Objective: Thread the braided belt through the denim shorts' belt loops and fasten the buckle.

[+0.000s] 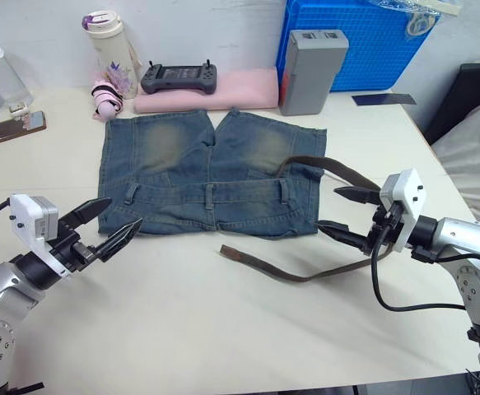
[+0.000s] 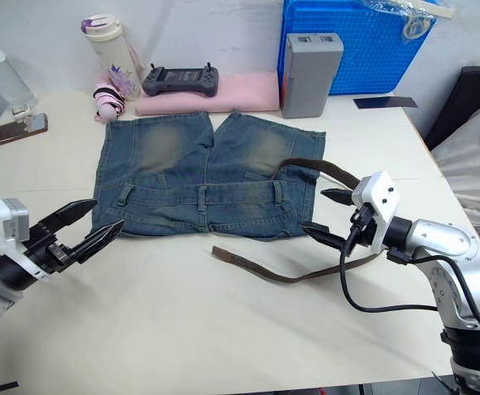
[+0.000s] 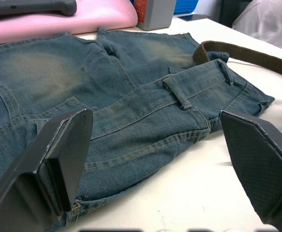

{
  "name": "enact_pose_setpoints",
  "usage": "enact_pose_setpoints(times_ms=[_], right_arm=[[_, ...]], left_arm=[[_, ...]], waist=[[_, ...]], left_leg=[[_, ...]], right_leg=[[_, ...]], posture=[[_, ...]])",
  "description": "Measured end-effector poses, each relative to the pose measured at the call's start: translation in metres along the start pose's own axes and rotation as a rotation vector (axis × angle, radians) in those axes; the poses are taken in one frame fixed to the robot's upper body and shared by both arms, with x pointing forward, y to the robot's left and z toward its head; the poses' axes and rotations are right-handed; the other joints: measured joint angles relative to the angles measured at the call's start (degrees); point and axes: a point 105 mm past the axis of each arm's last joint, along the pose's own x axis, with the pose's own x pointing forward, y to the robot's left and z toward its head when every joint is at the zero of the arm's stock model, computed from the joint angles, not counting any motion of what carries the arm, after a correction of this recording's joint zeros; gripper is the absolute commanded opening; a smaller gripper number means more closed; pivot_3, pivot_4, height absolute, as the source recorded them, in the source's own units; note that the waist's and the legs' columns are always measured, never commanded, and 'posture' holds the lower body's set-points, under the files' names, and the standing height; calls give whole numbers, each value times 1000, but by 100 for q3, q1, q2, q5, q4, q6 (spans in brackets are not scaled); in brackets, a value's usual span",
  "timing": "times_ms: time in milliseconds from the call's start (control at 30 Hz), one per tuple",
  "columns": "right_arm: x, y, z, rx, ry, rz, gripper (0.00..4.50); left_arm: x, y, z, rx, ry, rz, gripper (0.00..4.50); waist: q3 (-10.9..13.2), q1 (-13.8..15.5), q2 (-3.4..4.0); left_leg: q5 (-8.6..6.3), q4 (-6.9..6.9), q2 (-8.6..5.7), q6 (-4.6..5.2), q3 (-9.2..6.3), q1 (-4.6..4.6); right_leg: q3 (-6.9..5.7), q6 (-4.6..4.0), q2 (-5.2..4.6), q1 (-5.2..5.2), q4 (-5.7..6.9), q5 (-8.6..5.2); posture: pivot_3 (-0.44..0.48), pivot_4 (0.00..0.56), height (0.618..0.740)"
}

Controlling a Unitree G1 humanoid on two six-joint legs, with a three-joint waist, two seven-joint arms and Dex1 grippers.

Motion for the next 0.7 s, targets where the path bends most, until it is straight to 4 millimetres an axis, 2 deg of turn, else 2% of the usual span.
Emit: enact_pose_setpoints(times_ms=[567, 700], right_arm=[[2, 2, -2, 1, 7, 11, 4445], [3, 10, -4, 5, 25, 53, 4445]], left_arm=[[0, 0, 0, 2, -2, 1, 4500], [0, 0, 0, 2, -1, 0, 4500]], waist=[[0, 2, 0], [0, 2, 0]], left_leg=[[0, 0, 0, 0, 0, -1], [0, -1, 0, 0, -1, 0]], right_leg=[[0, 0, 0, 0, 0, 0], [0, 0, 0, 0, 0, 0]], posture=[[0, 150, 728], [0, 150, 728]])
